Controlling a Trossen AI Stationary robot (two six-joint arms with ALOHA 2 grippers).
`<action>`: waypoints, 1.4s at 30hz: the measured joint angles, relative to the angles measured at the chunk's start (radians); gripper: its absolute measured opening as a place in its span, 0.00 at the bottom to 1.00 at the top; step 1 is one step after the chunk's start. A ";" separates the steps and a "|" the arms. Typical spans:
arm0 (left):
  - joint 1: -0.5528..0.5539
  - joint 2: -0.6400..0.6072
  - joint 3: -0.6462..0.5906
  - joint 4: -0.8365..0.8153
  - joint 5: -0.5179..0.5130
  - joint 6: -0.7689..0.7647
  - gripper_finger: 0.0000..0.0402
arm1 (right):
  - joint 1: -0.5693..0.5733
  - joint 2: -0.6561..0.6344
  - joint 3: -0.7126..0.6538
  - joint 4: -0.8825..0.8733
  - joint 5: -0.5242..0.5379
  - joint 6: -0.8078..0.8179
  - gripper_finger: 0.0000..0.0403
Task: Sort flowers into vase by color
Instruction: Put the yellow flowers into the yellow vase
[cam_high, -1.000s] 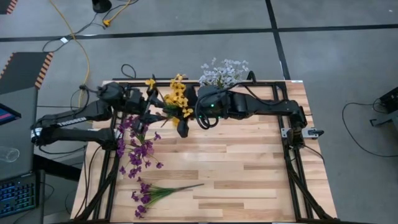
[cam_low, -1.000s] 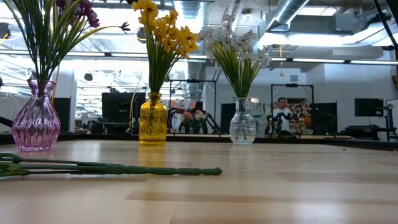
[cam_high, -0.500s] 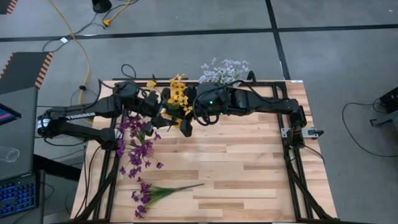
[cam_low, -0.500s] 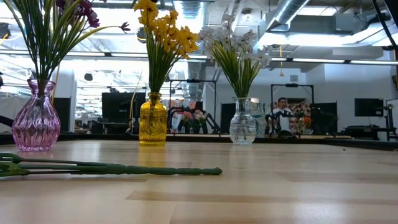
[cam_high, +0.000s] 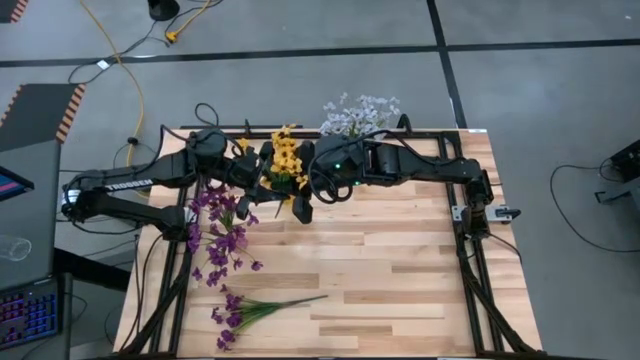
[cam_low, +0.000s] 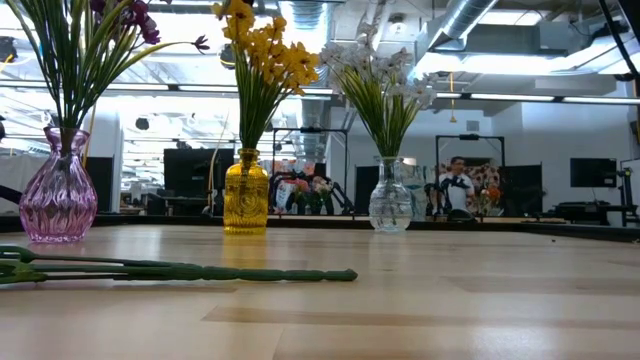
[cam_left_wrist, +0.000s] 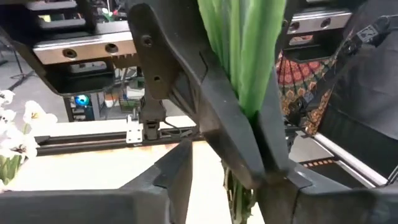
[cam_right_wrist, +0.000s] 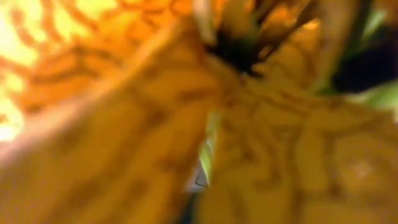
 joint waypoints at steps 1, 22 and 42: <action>0.000 0.000 0.000 0.000 0.001 0.000 0.31 | 0.000 0.000 0.000 0.000 0.000 -0.002 0.11; 0.001 -0.014 0.000 -0.002 -0.003 -0.006 0.05 | -0.001 0.000 0.000 0.038 0.000 -0.001 0.29; 0.133 -0.267 -0.001 -0.029 -0.171 0.088 0.05 | 0.007 -0.222 0.000 -0.237 0.001 -0.151 0.47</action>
